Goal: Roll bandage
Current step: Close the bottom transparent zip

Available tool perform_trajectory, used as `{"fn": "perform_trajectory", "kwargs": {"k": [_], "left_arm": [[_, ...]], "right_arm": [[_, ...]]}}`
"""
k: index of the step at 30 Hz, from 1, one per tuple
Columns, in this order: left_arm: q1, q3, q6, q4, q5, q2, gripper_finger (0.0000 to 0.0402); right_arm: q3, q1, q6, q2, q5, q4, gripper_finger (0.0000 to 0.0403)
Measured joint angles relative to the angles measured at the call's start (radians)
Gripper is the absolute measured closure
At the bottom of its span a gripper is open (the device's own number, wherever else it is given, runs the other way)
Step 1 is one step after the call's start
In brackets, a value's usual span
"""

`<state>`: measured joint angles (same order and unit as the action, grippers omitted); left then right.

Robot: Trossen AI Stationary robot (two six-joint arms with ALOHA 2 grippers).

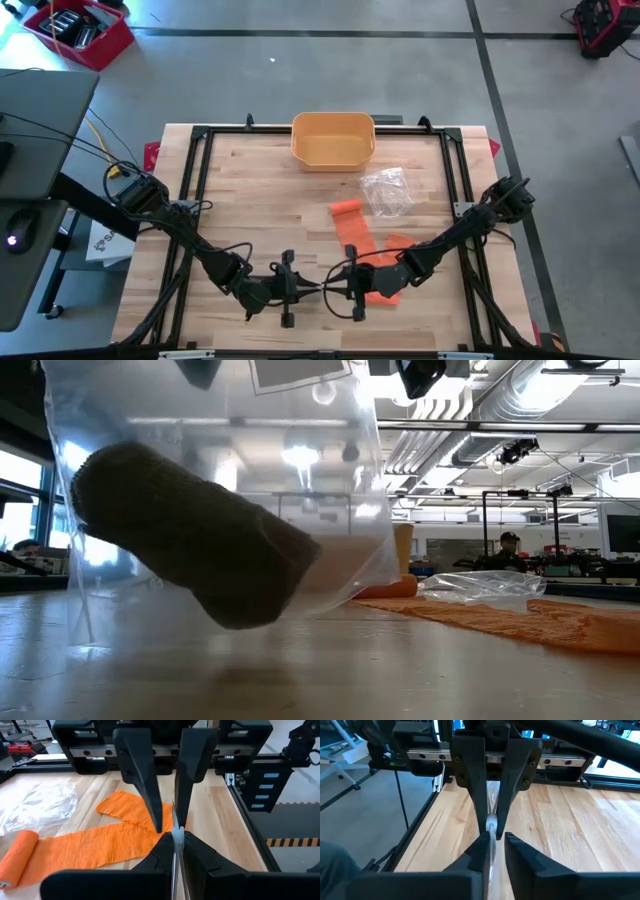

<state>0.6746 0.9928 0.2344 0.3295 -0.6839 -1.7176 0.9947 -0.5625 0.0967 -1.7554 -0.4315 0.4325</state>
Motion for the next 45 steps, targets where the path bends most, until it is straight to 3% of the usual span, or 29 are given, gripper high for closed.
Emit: {"fn": "perform_trajectory", "kwargs": {"k": [5, 10, 18, 27, 33, 39, 45], "left_arm": [[0.000, 0.000, 0.000, 0.007, -0.003, 0.000, 0.0387], [0.004, 0.000, 0.000, 0.005, -0.005, 0.000, 0.0387], [0.044, 0.001, 0.011, -0.011, -0.097, 0.000, 0.0387], [0.058, 0.000, 0.120, -0.142, -0.100, 0.004, 0.0380], [0.055, 0.000, 0.131, -0.152, -0.107, 0.023, 0.0377], [0.054, 0.000, 0.130, -0.144, -0.102, 0.027, 0.0380], [0.053, 0.000, 0.115, -0.118, -0.103, 0.027, 0.0379]], "right_arm": [[0.000, -0.002, -0.023, 0.000, -0.001, 0.013, 0.0398], [0.000, -0.004, -0.022, 0.000, -0.011, 0.018, 0.0401], [0.001, -0.015, -0.015, -0.001, -0.042, 0.020, 0.0402], [0.000, -0.016, -0.007, 0.019, -0.087, -0.026, 0.0402], [0.000, -0.014, 0.001, 0.024, -0.030, -0.044, 0.0402], [0.000, -0.007, 0.006, -0.003, -0.005, -0.031, 0.0338], [0.000, 0.011, 0.033, -0.081, -0.005, 0.139, 0.0272]]}}
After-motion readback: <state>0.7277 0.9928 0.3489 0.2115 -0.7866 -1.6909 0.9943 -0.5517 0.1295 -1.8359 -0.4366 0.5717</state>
